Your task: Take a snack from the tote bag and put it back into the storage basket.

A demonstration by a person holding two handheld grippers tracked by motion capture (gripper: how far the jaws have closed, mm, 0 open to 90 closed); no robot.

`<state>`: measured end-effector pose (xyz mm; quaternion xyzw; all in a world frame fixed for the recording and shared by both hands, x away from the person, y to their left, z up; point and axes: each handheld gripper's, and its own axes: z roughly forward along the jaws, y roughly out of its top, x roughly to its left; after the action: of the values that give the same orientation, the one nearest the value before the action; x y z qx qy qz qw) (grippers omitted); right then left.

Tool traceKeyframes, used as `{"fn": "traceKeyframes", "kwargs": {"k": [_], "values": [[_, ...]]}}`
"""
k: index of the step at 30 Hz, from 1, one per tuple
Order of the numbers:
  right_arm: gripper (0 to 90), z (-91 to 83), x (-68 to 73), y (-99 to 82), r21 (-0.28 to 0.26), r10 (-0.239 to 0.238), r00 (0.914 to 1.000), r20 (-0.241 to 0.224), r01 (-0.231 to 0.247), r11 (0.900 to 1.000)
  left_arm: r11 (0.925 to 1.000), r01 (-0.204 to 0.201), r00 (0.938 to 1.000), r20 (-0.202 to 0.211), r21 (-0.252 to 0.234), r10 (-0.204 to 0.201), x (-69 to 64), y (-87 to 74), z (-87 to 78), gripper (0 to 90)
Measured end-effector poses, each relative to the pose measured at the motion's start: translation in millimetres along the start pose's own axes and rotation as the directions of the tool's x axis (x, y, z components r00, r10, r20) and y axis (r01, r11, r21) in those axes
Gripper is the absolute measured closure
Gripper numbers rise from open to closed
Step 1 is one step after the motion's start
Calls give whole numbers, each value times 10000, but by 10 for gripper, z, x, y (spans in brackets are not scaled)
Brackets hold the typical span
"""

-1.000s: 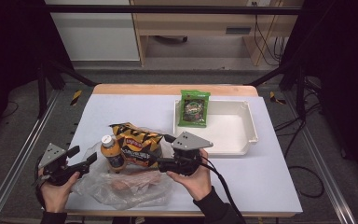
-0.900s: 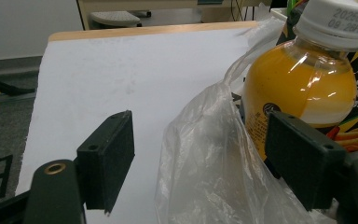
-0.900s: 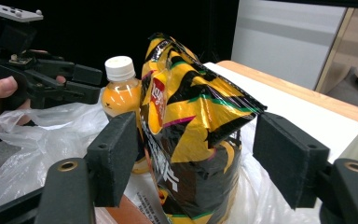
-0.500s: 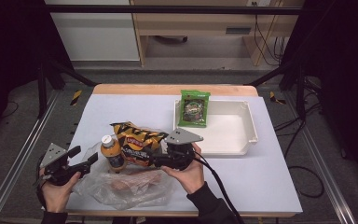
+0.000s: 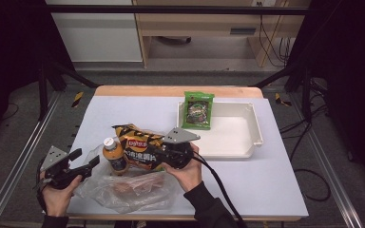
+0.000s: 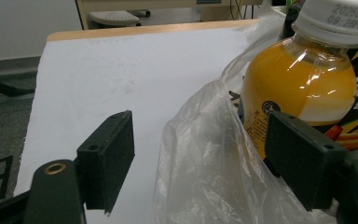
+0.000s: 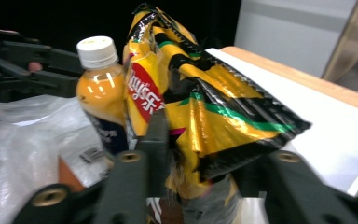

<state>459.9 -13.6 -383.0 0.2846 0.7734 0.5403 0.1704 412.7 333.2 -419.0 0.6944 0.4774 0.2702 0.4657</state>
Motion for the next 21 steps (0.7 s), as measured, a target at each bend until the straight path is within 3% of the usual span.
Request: {"fn": "traceKeyframes", "kwargs": {"k": [8,21], "values": [[838,-28,-2,-6,44,269,9983,-524,-267,9996,10000,-3,10000,6,-12,3,-3,1,-3,241],[871,-113,17,54,-308,388,9967,-707,-410,9987,10000,-36,10000,21,10,36,-9,1,2,241]]}}
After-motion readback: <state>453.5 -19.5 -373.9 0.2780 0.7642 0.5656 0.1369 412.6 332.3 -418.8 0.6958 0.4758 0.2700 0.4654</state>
